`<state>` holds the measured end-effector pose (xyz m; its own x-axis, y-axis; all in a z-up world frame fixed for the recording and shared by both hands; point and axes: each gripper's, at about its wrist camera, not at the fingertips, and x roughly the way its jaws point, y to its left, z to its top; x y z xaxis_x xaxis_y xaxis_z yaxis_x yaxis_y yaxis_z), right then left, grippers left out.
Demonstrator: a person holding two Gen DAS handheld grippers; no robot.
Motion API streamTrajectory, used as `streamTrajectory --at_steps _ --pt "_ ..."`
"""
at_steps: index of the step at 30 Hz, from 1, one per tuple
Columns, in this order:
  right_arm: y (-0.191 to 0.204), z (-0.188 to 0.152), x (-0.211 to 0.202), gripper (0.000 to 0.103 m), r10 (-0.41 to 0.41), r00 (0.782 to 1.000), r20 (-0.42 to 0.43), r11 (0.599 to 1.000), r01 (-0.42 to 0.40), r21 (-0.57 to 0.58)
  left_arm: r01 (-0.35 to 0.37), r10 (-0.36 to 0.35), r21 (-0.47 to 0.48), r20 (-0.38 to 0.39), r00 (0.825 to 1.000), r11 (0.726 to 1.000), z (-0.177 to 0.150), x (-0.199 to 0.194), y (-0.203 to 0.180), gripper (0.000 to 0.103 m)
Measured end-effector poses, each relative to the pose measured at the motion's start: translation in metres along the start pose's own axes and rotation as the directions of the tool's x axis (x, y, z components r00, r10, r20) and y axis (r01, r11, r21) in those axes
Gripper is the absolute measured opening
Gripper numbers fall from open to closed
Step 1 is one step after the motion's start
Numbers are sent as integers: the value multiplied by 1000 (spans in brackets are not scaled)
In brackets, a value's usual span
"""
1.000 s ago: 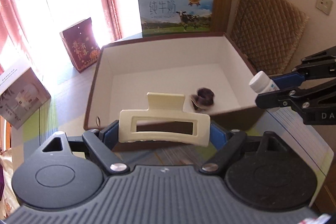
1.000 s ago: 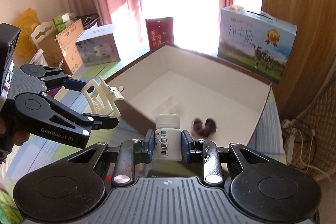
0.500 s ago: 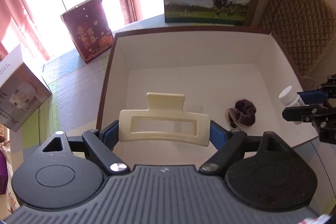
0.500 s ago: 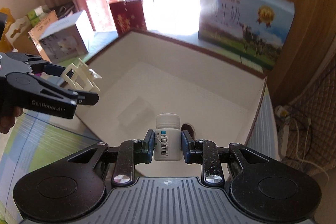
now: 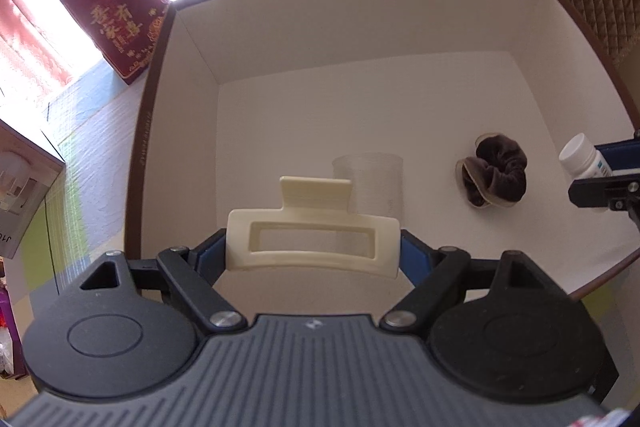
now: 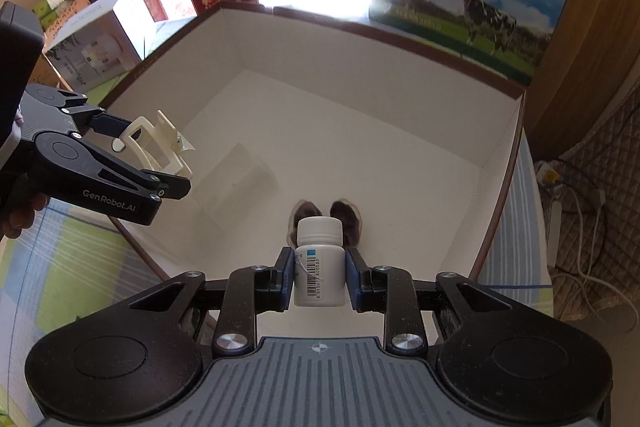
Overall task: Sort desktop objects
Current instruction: 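Carry the claw clip and pill bottle into the brown box with both tools, then open both tools to release the clip and bottle in the box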
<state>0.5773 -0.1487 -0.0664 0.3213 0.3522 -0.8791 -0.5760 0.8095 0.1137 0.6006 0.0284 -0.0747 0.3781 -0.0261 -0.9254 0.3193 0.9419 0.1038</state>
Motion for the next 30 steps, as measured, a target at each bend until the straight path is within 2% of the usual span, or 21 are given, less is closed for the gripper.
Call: streamTrajectory --at_steps 9,13,30 --pt "1 1 11 24 17 999 -39 1000 -18 -15 -9 11 26 -83 996 1000 1 22 -2 84" --pt "2 1 16 24 21 998 -58 999 -23 -25 -8 12 38 -97 995 999 -2 24 -3 84" --pt "-1 5 26 24 21 994 -108 1000 -21 -5 2 0 32 -67 998 999 -2 9 -6 91"
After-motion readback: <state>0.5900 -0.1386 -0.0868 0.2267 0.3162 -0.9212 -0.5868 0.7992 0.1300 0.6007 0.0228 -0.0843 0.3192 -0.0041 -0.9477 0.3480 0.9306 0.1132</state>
